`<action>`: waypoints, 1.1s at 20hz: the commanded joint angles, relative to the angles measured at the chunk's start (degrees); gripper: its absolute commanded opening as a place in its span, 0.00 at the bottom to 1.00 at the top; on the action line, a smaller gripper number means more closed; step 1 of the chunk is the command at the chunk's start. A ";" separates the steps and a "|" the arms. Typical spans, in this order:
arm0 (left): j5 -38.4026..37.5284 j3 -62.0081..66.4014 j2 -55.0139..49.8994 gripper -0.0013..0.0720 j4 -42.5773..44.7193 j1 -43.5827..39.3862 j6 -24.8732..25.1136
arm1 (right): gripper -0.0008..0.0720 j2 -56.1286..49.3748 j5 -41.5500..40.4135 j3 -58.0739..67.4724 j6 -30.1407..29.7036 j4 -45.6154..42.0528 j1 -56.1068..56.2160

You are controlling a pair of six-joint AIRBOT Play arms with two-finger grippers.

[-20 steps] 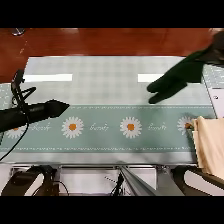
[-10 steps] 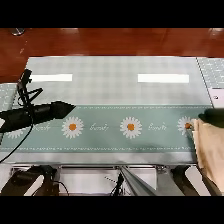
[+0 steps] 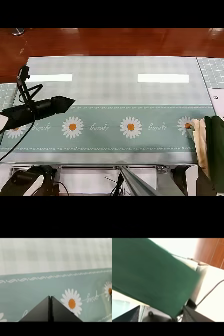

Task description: Fold the shirts.

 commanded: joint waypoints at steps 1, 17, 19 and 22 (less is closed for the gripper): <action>3.04 2.10 -3.54 0.06 -1.64 0.02 0.04 | 0.81 -1.33 -7.96 1.33 -0.39 4.09 -0.35; -12.41 35.65 -28.79 0.06 30.49 -11.67 -13.75 | 0.04 -33.33 -37.57 3.17 -4.52 9.66 67.71; -12.57 31.28 -29.20 0.06 31.65 -9.40 -13.79 | 0.04 -37.68 -37.31 2.10 -3.82 8.96 65.83; -13.22 30.97 -29.33 0.06 31.67 -6.43 -12.33 | 0.04 -38.97 -38.25 2.10 -3.85 12.72 62.58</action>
